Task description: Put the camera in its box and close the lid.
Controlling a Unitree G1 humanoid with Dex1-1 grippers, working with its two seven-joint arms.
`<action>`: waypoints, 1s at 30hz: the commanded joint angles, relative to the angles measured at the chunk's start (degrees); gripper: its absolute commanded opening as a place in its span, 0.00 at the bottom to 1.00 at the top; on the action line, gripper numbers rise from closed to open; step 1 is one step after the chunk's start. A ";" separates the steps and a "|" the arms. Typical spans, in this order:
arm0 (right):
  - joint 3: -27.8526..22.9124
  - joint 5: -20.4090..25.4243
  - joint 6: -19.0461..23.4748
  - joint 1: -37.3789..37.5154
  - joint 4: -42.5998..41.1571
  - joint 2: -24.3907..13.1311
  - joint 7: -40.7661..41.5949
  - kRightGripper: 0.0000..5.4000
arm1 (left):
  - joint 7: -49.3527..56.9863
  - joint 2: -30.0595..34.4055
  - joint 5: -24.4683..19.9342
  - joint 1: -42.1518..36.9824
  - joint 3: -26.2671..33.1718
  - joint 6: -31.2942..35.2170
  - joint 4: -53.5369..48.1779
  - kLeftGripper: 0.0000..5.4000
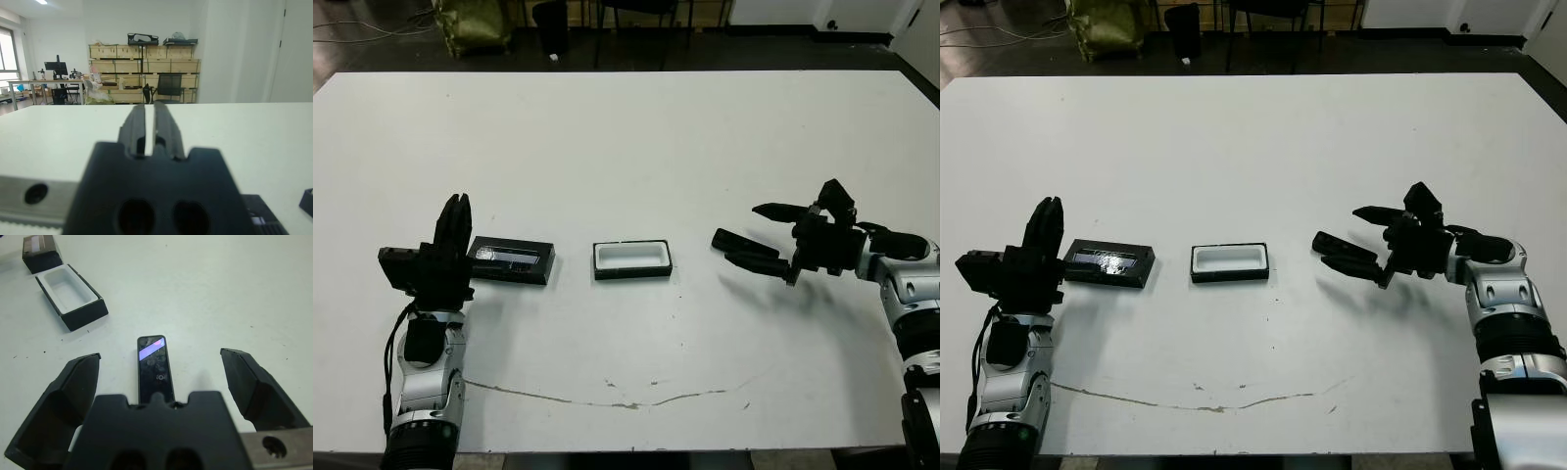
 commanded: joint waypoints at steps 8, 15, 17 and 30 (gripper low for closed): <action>0.53 -1.09 0.06 4.11 0.09 -0.37 0.57 1.00 | -0.27 0.00 -0.58 2.91 0.25 1.12 1.45 0.00; 0.47 -1.17 1.15 4.97 1.52 -0.79 1.24 0.98 | -0.75 0.22 -0.58 2.81 0.44 0.37 1.83 0.00; 0.80 -1.54 2.78 5.35 0.17 -1.33 0.79 0.93 | -0.61 0.21 -0.46 2.86 0.51 0.69 1.64 0.00; 0.63 -1.56 5.13 9.40 -7.98 -3.15 -2.42 0.81 | -0.33 0.37 0.04 2.67 0.53 1.77 0.93 0.00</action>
